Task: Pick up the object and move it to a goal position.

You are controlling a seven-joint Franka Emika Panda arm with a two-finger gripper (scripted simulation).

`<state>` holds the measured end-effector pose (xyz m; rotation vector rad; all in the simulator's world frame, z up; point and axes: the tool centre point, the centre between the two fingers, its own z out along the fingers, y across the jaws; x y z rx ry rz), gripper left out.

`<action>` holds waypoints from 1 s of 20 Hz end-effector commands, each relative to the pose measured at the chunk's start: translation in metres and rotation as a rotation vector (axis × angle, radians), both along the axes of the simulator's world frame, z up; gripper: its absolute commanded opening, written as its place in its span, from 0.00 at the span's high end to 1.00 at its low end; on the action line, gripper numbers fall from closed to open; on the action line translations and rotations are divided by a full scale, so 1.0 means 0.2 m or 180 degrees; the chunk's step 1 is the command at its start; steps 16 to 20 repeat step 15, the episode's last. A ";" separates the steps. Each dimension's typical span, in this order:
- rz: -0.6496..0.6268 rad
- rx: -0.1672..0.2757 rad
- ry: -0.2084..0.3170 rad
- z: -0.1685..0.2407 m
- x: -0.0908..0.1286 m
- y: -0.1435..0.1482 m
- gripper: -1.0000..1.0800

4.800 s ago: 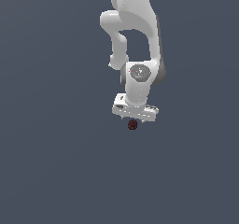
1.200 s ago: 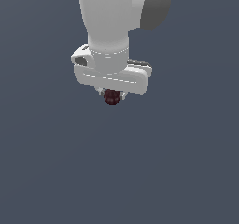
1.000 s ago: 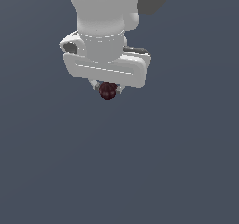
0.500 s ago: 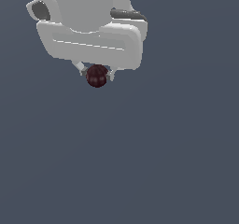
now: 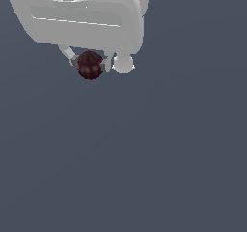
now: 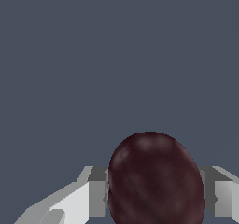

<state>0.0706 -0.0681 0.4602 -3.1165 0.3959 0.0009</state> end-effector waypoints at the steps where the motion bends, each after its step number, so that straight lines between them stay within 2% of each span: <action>1: 0.0001 0.0000 -0.0001 0.04 0.01 -0.01 1.00; 20: 0.0001 0.0000 -0.0001 0.10 0.03 -0.03 1.00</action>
